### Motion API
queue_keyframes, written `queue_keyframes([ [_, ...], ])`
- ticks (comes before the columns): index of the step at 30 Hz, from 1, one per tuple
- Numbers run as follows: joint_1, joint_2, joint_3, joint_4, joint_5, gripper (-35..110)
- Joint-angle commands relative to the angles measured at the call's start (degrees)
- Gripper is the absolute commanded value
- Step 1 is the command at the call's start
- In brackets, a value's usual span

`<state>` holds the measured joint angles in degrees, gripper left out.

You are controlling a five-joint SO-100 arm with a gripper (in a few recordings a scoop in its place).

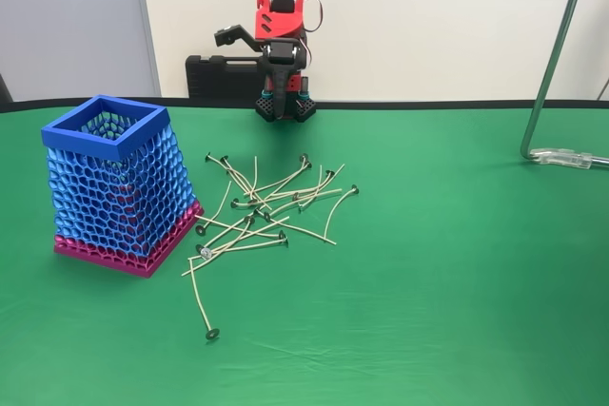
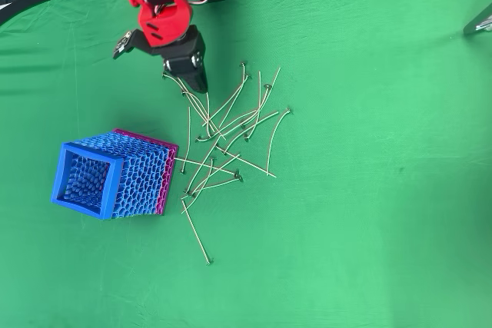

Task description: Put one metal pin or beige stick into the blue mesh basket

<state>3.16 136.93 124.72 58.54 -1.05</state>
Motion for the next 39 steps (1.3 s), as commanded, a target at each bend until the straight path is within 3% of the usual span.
queue_keyframes([
  [1,1.1,-6.9,-10.5,2.3,0.4,1],
  [21,7.3,-41.7,-48.5,14.9,3.7,1],
  [39,9.4,-62.1,-64.4,17.4,6.2,1],
])
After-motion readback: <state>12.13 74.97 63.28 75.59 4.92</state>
